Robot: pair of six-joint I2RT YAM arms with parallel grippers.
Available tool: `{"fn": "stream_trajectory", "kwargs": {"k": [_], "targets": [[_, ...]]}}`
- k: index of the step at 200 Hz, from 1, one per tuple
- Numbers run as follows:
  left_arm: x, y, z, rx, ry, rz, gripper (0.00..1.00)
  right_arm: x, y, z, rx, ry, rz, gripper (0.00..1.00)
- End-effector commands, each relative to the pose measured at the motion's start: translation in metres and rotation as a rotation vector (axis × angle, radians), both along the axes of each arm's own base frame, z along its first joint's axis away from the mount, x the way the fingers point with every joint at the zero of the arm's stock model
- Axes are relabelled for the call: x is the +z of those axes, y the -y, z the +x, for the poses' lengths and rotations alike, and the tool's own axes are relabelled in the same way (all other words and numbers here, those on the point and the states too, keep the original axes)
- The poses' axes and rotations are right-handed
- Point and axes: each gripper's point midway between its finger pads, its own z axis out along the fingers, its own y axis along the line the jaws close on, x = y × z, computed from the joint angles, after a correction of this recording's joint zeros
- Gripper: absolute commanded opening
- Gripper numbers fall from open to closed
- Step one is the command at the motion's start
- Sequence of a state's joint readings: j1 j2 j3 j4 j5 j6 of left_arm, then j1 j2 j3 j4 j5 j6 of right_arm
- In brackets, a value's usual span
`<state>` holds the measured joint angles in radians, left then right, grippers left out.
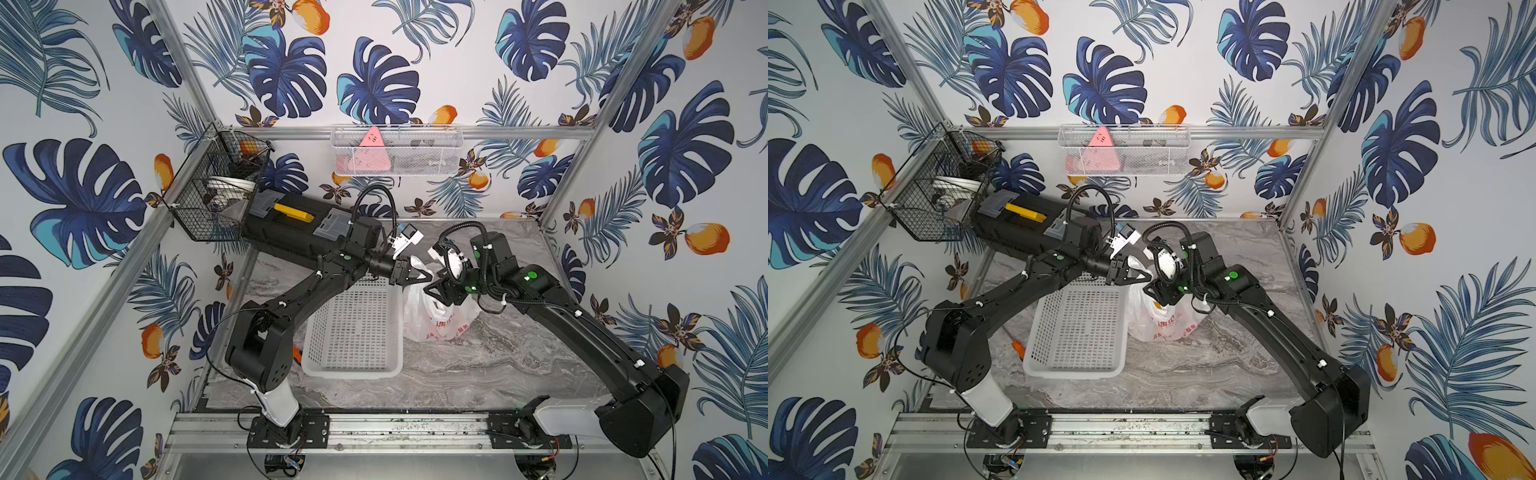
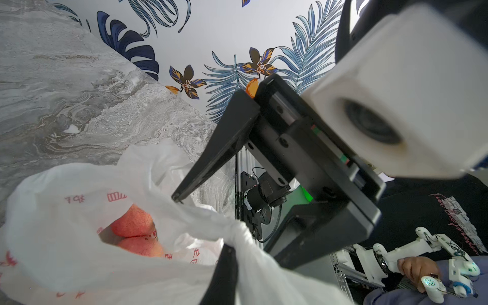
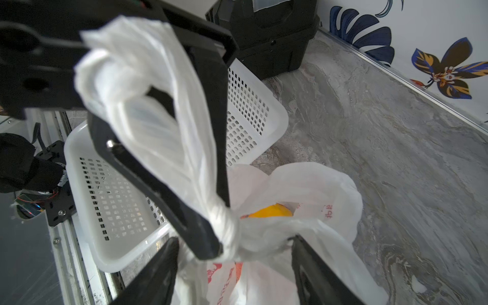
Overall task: Place the peach into a plastic bag & tie a knot
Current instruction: Cross the plastic bag at the center of the board.
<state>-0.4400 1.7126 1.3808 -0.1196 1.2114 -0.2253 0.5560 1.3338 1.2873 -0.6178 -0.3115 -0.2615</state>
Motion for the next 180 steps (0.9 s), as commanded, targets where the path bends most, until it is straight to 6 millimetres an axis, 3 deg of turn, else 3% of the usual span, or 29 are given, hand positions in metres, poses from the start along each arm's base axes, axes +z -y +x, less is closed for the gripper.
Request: {"fn": "stream_trajectory", "kwargs": {"k": [1, 45, 119, 180], "targets": [[0.006, 0.000, -0.008, -0.047, 0.034, -0.022, 0.08, 0.007, 0.001, 0.005, 0.013, 0.051, -0.025, 0.69], [0.004, -0.001, -0.007, -0.044, 0.042, -0.004, 0.08, 0.031, 0.005, -0.010, 0.070, 0.097, -0.023, 0.70], [0.008, 0.000, -0.012, -0.058, 0.045, -0.020, 0.08, -0.002, -0.002, -0.005, 0.121, 0.030, -0.084, 0.65], [0.005, 0.001, -0.012, -0.056, 0.043, -0.010, 0.07, -0.002, -0.012, 0.004, 0.094, 0.014, -0.028, 0.64]]}}
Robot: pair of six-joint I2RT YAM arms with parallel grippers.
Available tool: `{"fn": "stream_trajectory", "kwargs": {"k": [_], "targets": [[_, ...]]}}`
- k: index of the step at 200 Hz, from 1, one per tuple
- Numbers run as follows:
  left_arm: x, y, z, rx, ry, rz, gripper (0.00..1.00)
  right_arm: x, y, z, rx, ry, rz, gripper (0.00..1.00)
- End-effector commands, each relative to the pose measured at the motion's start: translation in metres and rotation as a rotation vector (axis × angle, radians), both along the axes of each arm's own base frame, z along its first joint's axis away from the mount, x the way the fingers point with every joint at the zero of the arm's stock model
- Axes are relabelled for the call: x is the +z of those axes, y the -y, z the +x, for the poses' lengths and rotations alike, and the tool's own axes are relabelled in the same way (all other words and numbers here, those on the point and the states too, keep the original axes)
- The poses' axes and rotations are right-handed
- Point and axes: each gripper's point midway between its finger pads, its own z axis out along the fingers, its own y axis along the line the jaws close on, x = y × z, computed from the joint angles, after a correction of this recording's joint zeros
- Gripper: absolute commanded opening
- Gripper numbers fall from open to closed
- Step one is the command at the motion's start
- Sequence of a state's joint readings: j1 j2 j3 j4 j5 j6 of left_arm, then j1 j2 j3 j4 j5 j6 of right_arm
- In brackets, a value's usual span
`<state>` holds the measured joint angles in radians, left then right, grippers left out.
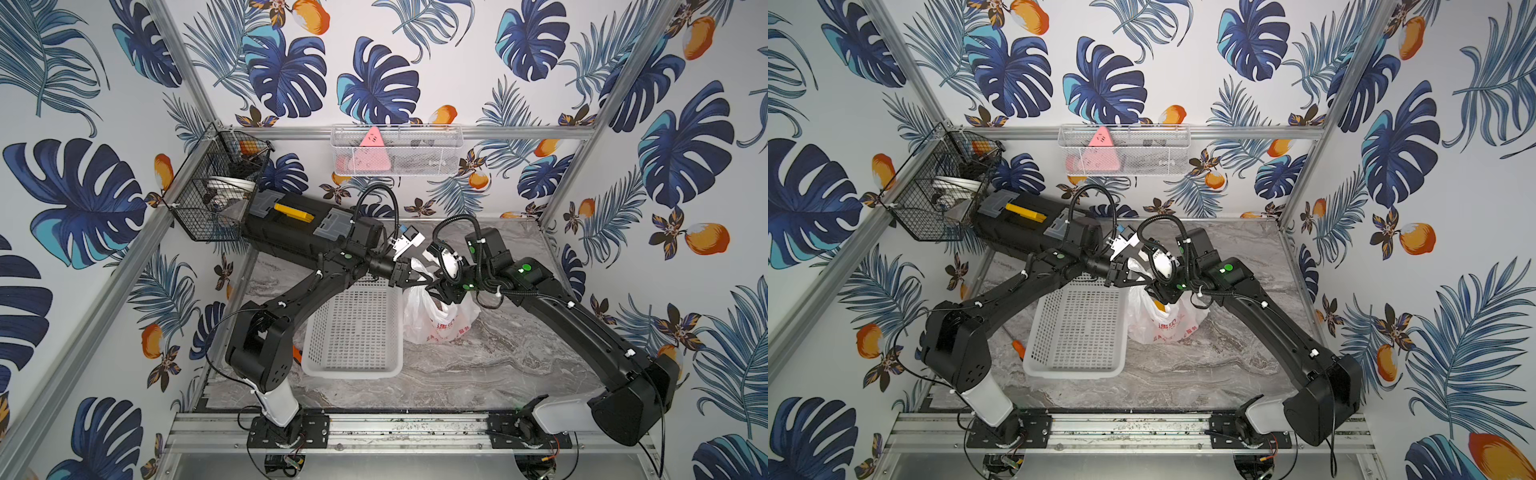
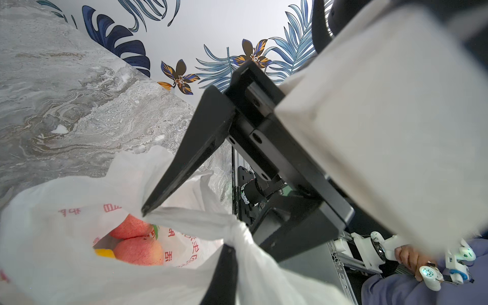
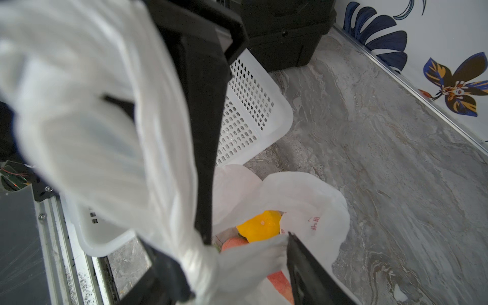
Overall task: Place the peach into a plastic bag & tie a knot
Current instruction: Cross the plastic bag at the center of the board.
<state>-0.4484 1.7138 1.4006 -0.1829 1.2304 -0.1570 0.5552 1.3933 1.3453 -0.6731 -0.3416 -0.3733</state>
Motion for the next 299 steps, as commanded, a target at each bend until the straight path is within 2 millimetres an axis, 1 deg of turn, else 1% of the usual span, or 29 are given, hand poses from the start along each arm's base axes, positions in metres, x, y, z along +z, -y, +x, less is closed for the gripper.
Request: {"fn": "stream_trajectory", "kwargs": {"k": [1, 13, 22, 39, 49, 73, 93, 108, 122, 150, 176, 200, 216, 248, 273, 299], "targets": [[0.004, -0.001, -0.004, -0.019, 0.022, -0.010, 0.07, 0.004, -0.005, 0.002, -0.002, 0.002, 0.027, 0.64], [0.003, -0.002, -0.003, -0.004, 0.040, 0.008, 0.07, 0.003, 0.005, 0.005, -0.037, 0.013, -0.008, 0.64], [0.002, -0.004, 0.000, 0.009, 0.043, 0.020, 0.06, 0.004, 0.012, 0.006, -0.064, 0.012, -0.017, 0.62], [0.002, -0.004, 0.002, 0.023, 0.044, 0.019, 0.05, 0.014, 0.016, 0.000, -0.066, 0.006, 0.017, 0.58], [0.003, -0.004, 0.003, 0.021, 0.046, 0.011, 0.05, 0.019, 0.014, -0.004, -0.060, 0.001, 0.038, 0.56], [0.006, -0.002, 0.001, 0.012, 0.041, -0.013, 0.06, 0.023, 0.005, -0.007, -0.032, -0.015, 0.096, 0.56], [0.008, 0.000, 0.000, 0.006, 0.038, -0.019, 0.06, 0.015, -0.001, -0.005, -0.017, -0.039, 0.096, 0.56], [0.008, 0.001, -0.001, 0.000, 0.040, -0.018, 0.06, 0.007, -0.001, 0.001, -0.025, -0.034, 0.079, 0.56], [0.008, 0.002, -0.002, -0.006, 0.037, -0.021, 0.06, 0.004, -0.003, 0.006, -0.026, -0.025, 0.072, 0.55], [0.007, 0.004, -0.004, -0.013, 0.033, -0.017, 0.06, 0.006, -0.007, 0.015, -0.041, -0.011, 0.090, 0.45], [0.005, 0.004, -0.004, -0.009, 0.033, -0.010, 0.07, 0.006, -0.011, 0.017, -0.047, -0.016, 0.128, 0.39], [0.004, 0.004, -0.004, -0.004, 0.027, -0.004, 0.09, 0.005, -0.010, 0.023, -0.090, -0.004, 0.147, 0.30], [0.003, 0.004, -0.004, -0.003, 0.019, 0.000, 0.10, 0.009, -0.010, 0.027, -0.117, 0.012, 0.179, 0.24], [0.004, 0.004, -0.003, 0.003, 0.007, 0.000, 0.13, 0.009, -0.011, 0.031, -0.149, 0.011, 0.223, 0.14], [0.003, 0.003, -0.005, 0.007, -0.001, 0.003, 0.15, 0.009, -0.009, 0.035, -0.180, 0.025, 0.229, 0.09], [0.002, 0.001, -0.008, 0.007, -0.013, 0.008, 0.23, 0.012, -0.008, 0.040, -0.202, 0.048, 0.242, 0.08]]}}
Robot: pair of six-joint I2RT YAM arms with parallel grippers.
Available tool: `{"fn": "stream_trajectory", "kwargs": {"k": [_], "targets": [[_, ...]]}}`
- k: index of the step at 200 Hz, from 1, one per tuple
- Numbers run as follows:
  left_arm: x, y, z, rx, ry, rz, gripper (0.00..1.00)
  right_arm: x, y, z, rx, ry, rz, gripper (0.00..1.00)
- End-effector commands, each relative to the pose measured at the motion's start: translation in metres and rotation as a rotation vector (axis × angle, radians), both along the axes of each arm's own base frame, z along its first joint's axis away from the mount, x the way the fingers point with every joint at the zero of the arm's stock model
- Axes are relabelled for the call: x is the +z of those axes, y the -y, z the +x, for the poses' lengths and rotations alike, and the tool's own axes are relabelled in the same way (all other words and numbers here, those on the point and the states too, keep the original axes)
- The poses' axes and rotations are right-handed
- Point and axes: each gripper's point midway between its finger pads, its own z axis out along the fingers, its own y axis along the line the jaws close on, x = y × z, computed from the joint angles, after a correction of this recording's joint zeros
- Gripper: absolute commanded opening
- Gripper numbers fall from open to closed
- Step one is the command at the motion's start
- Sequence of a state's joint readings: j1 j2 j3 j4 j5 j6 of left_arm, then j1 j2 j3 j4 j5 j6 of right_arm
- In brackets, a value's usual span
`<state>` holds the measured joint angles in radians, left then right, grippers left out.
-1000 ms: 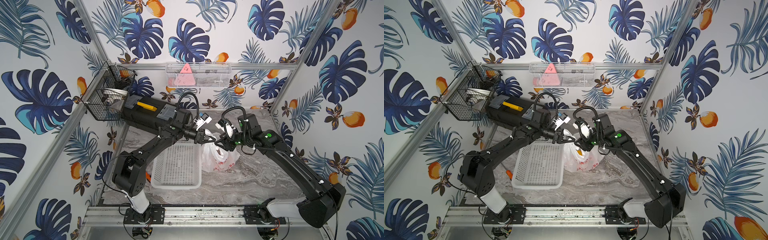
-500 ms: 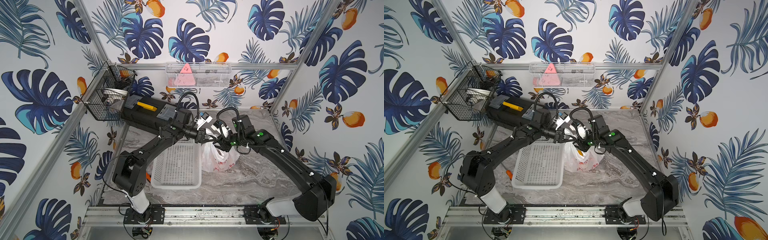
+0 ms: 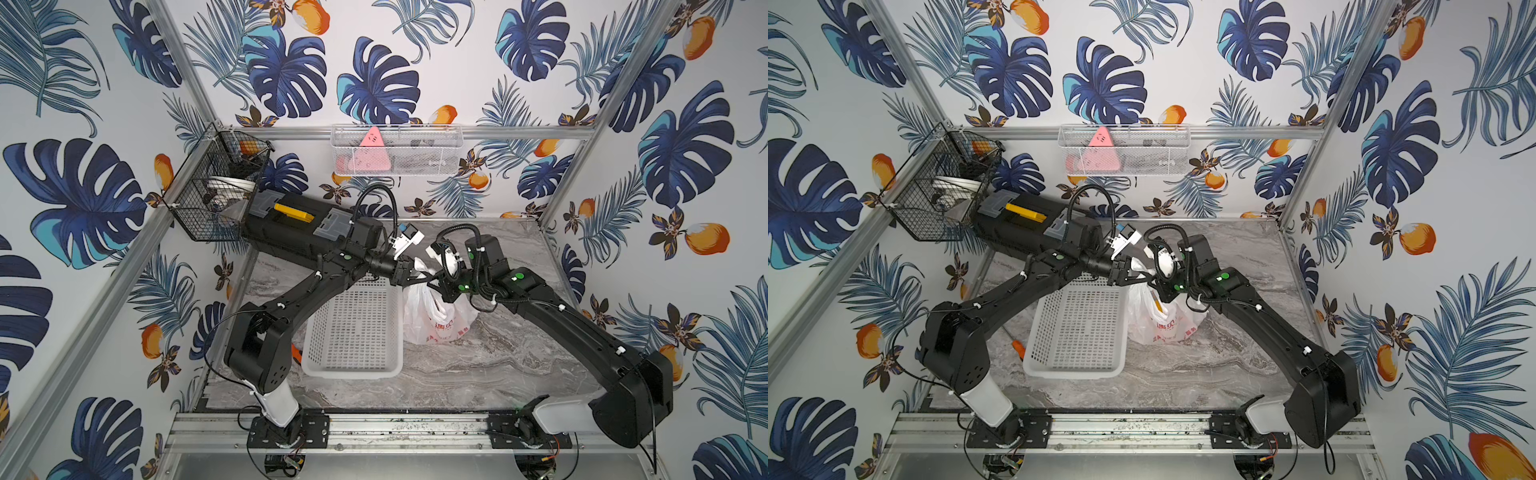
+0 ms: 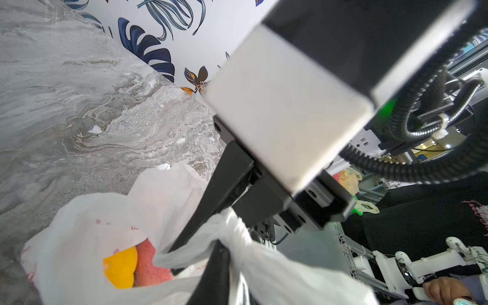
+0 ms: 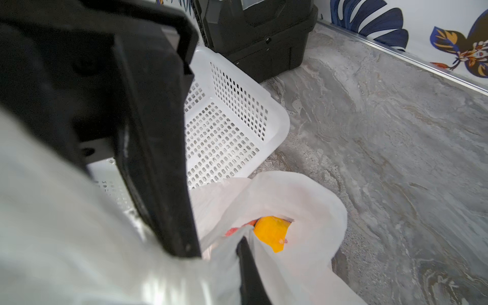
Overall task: Place the peach into a plastic bag & tie a knot
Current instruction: Cross the plastic bag at the center of the board.
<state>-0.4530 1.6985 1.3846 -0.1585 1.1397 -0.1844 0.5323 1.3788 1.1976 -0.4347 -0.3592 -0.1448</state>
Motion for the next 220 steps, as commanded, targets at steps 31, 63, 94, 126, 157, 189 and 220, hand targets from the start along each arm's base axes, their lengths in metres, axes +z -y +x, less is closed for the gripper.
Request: {"fn": "stream_trajectory", "kwargs": {"k": [31, 63, 94, 126, 157, 189, 220], "targets": [[0.000, -0.005, -0.023, -0.055, -0.050, -0.006, 0.35, 0.025, -0.003, 0.025, -0.073, 0.121, 0.078, 0.09], [-0.007, -0.007, -0.027, -0.045, -0.070, -0.017, 0.37, 0.023, -0.006, 0.022, -0.058, 0.127, 0.106, 0.09], [-0.011, -0.003, -0.022, -0.028, -0.089, -0.049, 0.38, 0.019, -0.008, 0.024, -0.083, 0.139, 0.158, 0.13], [0.000, 0.004, -0.024, -0.030, -0.105, -0.135, 0.44, 0.027, -0.013, 0.025, -0.081, 0.174, 0.245, 0.13], [-0.005, -0.013, -0.024, -0.007, -0.105, -0.092, 0.50, 0.022, -0.012, 0.025, -0.083, 0.191, 0.251, 0.10], [0.006, -0.043, -0.016, 0.054, -0.095, -0.109, 0.52, 0.019, -0.014, 0.024, -0.077, 0.197, 0.270, 0.09], [0.006, -0.054, -0.005, 0.104, -0.102, -0.132, 0.51, 0.018, -0.016, 0.021, -0.054, 0.203, 0.287, 0.08]]}}
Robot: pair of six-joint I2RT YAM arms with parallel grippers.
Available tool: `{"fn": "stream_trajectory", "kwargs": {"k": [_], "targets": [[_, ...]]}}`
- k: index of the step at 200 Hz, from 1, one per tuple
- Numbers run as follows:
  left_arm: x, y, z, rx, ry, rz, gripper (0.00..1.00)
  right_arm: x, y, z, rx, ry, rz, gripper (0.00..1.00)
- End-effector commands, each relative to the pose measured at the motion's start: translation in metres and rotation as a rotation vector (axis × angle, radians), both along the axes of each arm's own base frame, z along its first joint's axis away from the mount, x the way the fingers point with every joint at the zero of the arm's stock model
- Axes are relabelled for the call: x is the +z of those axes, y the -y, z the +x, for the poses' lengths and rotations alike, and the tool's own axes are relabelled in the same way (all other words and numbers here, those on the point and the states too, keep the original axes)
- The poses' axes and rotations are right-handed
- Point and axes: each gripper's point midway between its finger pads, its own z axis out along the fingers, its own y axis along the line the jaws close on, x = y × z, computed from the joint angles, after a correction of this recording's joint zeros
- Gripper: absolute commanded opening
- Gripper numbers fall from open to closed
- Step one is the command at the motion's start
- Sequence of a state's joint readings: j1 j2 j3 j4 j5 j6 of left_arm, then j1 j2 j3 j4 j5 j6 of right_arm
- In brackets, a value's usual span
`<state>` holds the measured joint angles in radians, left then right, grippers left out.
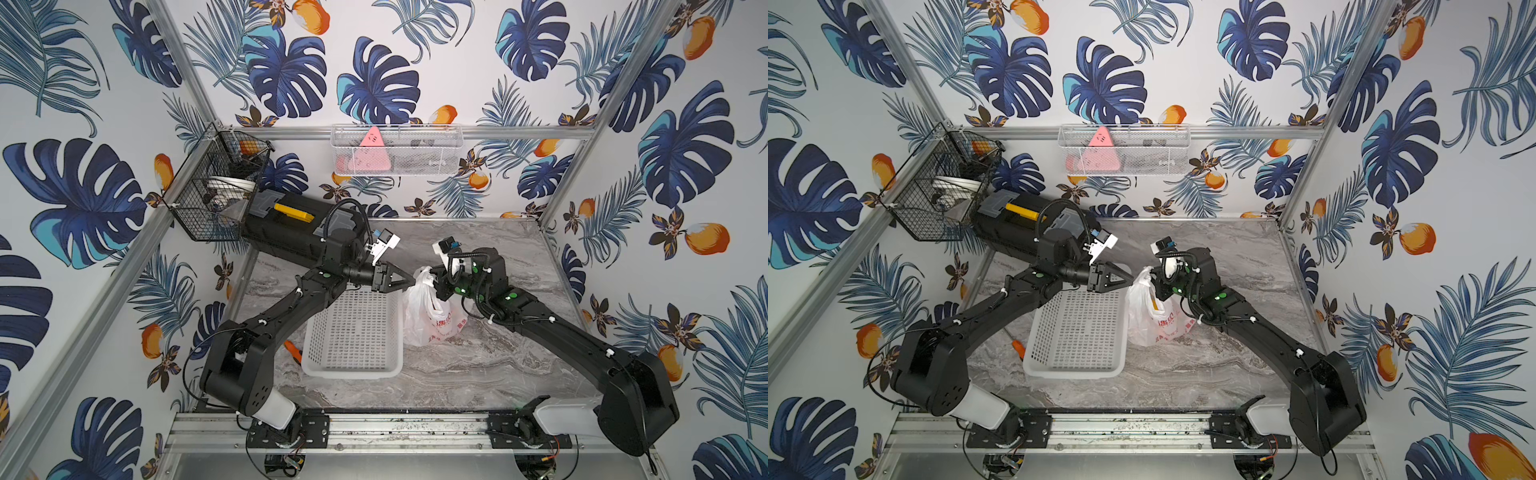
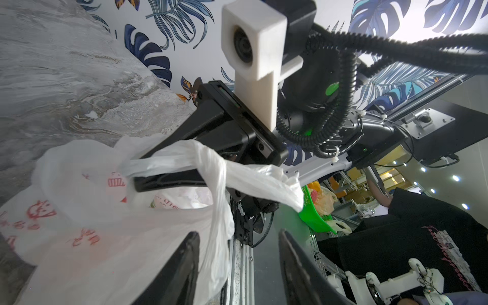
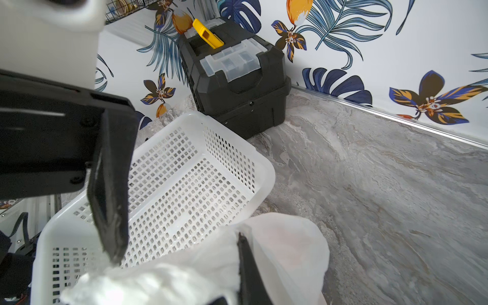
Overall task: Place the peach into a plastic bag & tie a knot
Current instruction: Cross the plastic bag at the center of the board, then tie the plastic bag at the center of the board.
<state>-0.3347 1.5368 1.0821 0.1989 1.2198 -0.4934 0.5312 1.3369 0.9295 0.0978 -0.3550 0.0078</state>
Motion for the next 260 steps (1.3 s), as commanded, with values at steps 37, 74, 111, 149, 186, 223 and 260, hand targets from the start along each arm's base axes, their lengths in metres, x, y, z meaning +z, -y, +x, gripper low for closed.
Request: {"fn": "stream_trajectory", "kwargs": {"k": [37, 74, 111, 149, 186, 223, 260], "targets": [[-0.022, -0.004, 0.032, 0.128, 0.033, 0.075, 0.43, 0.015, -0.005, -0.005, 0.041, 0.066, 0.047, 0.08], [-0.045, 0.024, 0.018, 0.096, 0.057, 0.111, 0.49, 0.020, -0.008, -0.004, 0.051, 0.067, 0.071, 0.10], [-0.052, 0.043, 0.021, 0.097, 0.039, 0.069, 0.51, 0.021, -0.013, -0.003, 0.066, 0.057, 0.099, 0.17], [-0.043, 0.054, 0.021, 0.086, 0.038, -0.002, 0.51, 0.020, -0.014, -0.003, 0.063, 0.043, 0.128, 0.20], [-0.051, 0.037, 0.018, 0.100, 0.035, 0.044, 0.49, 0.023, -0.010, -0.003, 0.066, 0.040, 0.151, 0.12], [-0.056, 0.015, 0.014, 0.123, 0.096, 0.162, 0.46, 0.024, -0.007, -0.005, 0.080, 0.029, 0.173, 0.11], [-0.056, 0.010, 0.019, 0.136, 0.168, 0.240, 0.44, 0.024, -0.010, -0.007, 0.101, 0.018, 0.185, 0.11]]}}
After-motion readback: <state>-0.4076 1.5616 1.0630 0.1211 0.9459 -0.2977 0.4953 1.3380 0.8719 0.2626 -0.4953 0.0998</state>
